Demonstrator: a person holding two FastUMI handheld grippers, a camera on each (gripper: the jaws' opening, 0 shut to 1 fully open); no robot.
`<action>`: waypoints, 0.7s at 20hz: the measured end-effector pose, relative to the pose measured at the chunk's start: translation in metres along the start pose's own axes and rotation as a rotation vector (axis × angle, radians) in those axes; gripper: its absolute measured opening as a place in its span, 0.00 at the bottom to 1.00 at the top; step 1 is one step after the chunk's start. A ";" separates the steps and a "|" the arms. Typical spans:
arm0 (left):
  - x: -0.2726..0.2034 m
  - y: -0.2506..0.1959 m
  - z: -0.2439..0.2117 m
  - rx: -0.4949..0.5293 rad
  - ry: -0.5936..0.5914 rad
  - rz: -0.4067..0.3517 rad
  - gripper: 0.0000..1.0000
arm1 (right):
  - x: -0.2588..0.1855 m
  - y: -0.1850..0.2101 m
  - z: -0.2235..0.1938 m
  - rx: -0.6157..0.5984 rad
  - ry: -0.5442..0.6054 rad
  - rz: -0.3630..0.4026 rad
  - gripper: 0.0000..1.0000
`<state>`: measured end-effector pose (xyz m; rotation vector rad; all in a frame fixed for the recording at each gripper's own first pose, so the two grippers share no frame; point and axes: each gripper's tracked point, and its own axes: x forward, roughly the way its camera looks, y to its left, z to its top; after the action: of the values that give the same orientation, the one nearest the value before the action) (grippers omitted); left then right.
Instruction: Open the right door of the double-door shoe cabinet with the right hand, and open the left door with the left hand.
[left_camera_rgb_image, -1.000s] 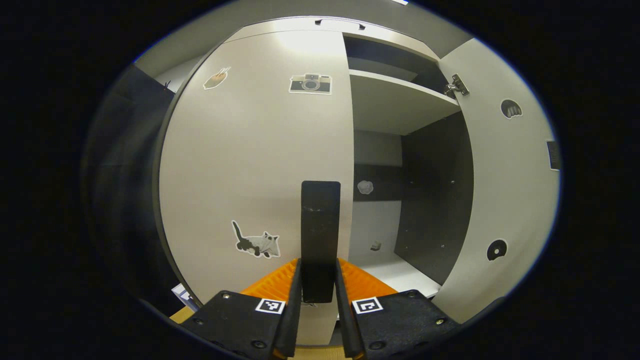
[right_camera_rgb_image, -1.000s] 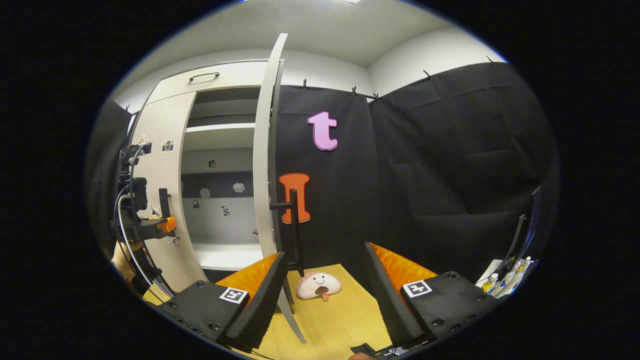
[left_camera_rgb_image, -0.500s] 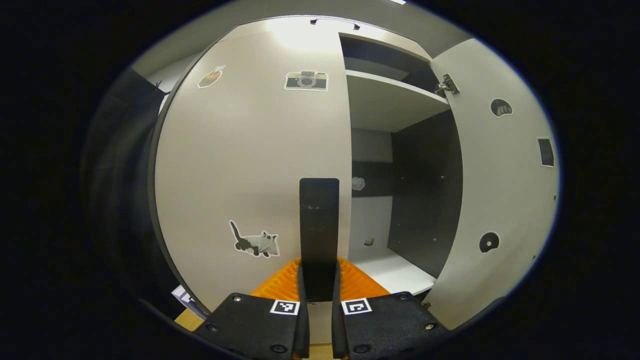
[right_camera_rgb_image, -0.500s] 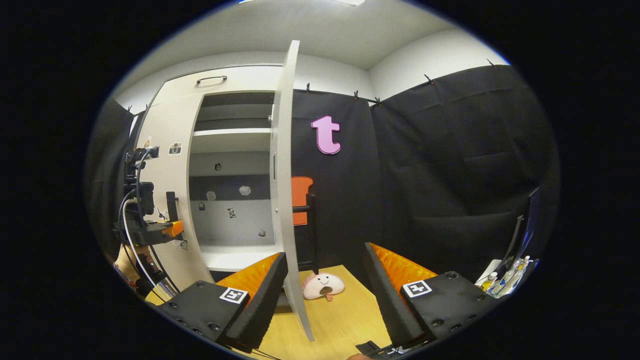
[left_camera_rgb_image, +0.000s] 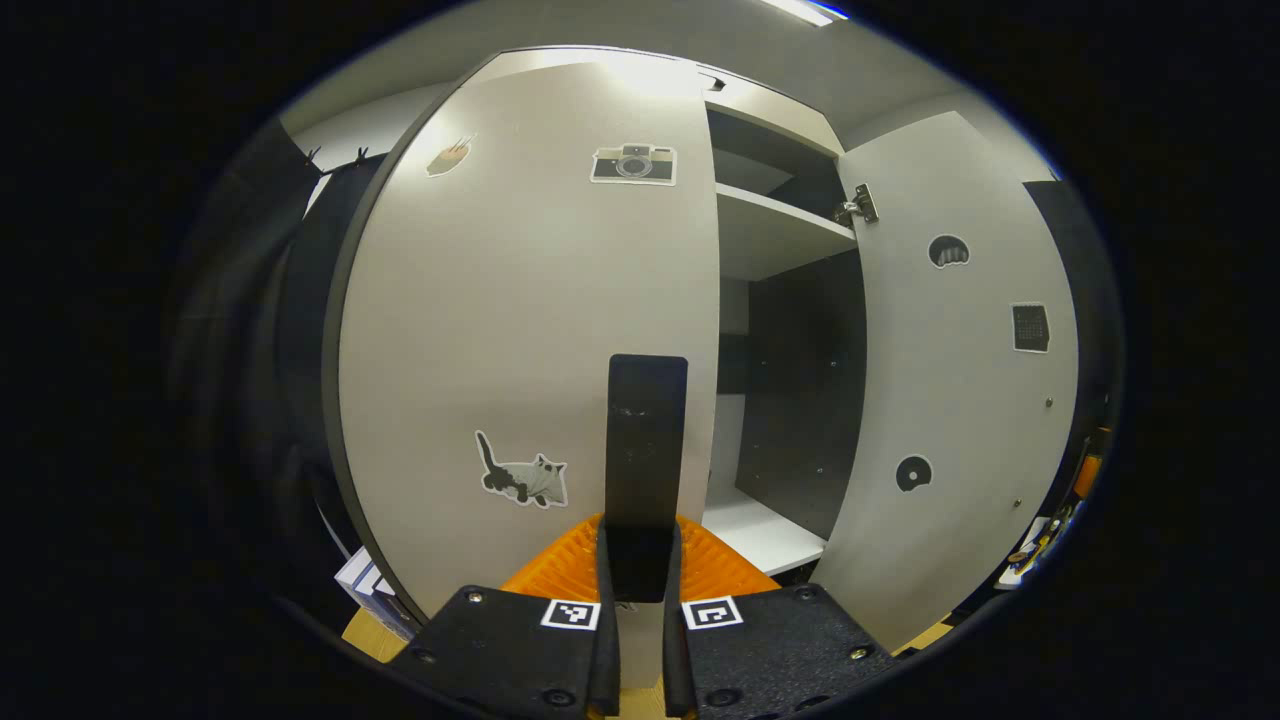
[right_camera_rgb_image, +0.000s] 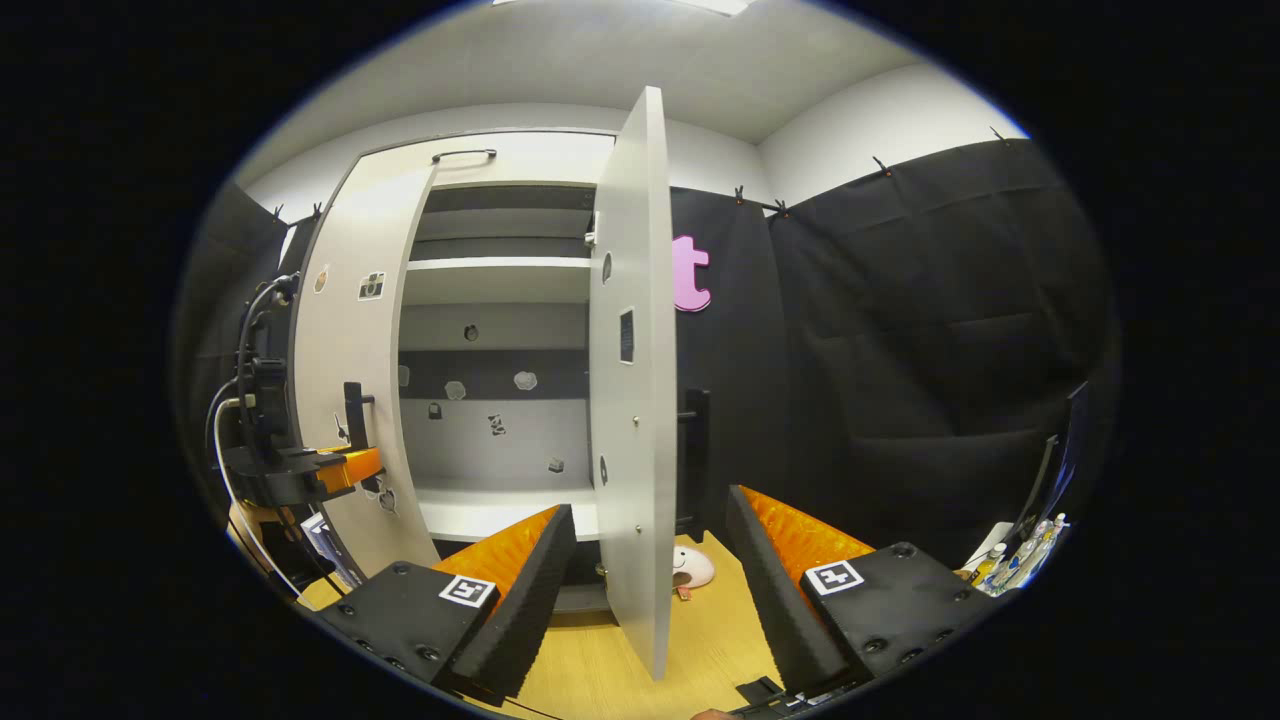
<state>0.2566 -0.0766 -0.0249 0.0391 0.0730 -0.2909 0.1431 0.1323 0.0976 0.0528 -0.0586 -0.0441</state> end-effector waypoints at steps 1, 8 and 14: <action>-0.002 0.001 0.000 -0.003 -0.005 -0.011 0.17 | -0.003 0.006 -0.001 -0.003 -0.001 0.005 0.97; -0.012 0.007 -0.001 -0.010 0.011 -0.057 0.15 | -0.002 0.038 0.003 0.000 -0.001 0.082 0.96; -0.017 0.011 0.000 -0.001 0.010 -0.061 0.14 | 0.005 0.059 0.003 0.000 0.002 0.143 0.95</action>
<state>0.2439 -0.0616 -0.0237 0.0371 0.0842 -0.3516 0.1508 0.1905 0.1045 0.0481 -0.0607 0.0991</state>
